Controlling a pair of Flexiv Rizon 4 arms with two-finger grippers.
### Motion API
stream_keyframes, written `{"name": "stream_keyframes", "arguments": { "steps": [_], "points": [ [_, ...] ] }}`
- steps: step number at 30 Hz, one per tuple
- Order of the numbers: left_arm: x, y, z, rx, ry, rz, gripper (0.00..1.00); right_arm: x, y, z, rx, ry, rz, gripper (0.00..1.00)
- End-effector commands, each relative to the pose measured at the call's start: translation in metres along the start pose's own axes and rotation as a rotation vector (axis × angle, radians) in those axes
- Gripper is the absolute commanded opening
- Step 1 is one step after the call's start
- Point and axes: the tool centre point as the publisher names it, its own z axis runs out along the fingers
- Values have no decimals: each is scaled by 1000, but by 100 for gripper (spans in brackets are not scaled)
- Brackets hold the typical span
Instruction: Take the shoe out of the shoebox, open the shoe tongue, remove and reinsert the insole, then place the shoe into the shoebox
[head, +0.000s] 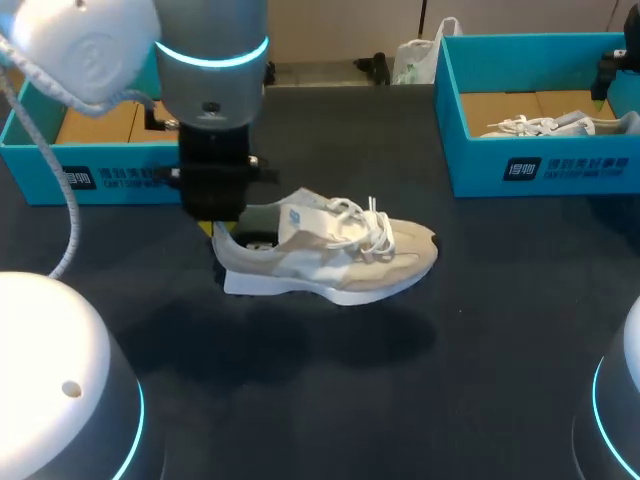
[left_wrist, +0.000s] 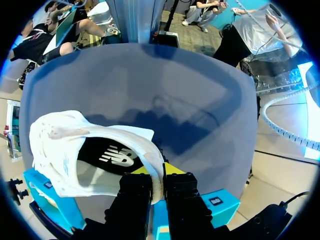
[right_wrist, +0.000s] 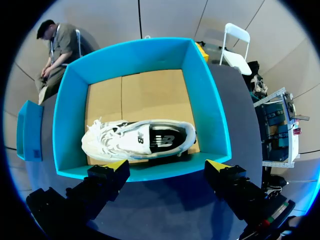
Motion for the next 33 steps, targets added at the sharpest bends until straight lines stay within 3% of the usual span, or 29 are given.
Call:
{"name": "stream_keyframes", "arguments": {
  "steps": [1,5,33],
  "points": [
    [-15,9,16,20,16,-3,0,0,0,0,0,0,0,100],
    [-20,12,29,41,18,0,0,0,0,0,0,0,0,100],
    [-42,29,116,-17,22,5,0,0,0,0,0,0,0,100]
  ]
}}
